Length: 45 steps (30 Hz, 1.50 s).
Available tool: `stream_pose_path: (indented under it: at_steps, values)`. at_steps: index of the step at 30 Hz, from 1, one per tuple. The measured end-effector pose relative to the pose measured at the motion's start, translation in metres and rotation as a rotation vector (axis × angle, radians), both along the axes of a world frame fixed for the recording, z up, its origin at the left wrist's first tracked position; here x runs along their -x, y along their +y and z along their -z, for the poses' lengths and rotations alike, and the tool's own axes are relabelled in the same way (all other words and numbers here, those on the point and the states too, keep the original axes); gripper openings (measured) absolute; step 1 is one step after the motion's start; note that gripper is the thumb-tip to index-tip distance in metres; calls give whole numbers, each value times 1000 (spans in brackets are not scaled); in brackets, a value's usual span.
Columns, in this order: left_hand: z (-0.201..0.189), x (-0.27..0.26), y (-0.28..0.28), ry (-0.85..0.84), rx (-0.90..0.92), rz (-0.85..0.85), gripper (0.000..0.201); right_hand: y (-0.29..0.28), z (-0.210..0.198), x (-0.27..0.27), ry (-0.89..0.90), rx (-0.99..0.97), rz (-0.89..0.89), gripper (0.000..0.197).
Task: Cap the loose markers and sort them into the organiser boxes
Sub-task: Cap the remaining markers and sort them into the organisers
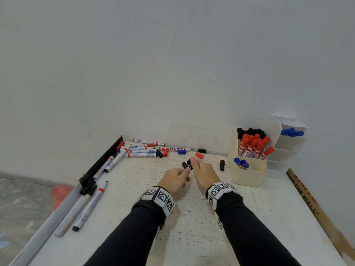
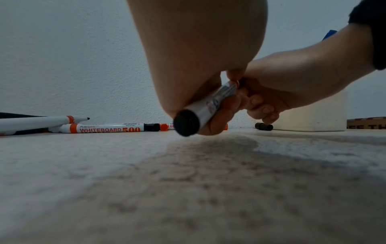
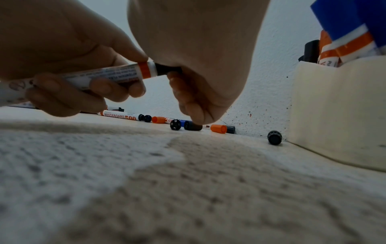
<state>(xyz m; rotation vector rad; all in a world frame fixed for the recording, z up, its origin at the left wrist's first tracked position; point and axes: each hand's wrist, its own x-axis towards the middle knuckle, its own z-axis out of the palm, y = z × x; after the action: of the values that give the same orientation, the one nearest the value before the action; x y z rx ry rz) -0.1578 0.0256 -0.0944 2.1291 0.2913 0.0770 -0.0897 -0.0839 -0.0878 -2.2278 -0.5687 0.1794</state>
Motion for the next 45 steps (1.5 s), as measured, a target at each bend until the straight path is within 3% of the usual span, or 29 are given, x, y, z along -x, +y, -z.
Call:
stream_pose_path:
  at_steps: [8, 13, 15, 18, 22, 25, 30, 39, 42, 45]
  values:
    - [-7, 6, -4, 80, 7, 7, 44, -1, -2, 1, 20, -35, -5, 46]
    - [-19, 18, 12, 54, -73, -83, 24, -2, -3, 4, 62, -82, 9, 45]
    - [-21, 29, 34, 130, -170, -231, 29, -3, -4, 4, 65, -68, 14, 43]
    - [-25, 59, 64, 427, -489, -448, 40, -4, -5, 6, 67, -63, 28, 44]
    - [-15, 98, 87, 628, -747, -575, 42, -3, -7, 11, 82, -69, 34, 43]
    - [-6, 114, 99, 604, -732, -571, 39, -1, -7, 13, 98, -73, 38, 45]
    - [-1, 115, 109, 381, -550, -494, 38, 0, -7, 14, 96, -92, 43, 43]
    - [-3, 103, 110, 415, -618, -497, 29, -10, -9, 7, 76, -80, 100, 44]
    - [-5, 92, 107, 341, -517, -473, 27, -17, -9, 1, 50, -59, 129, 40]
    - [-11, 77, 98, 268, -388, -432, 30, -22, -13, -1, 84, -172, 203, 37]
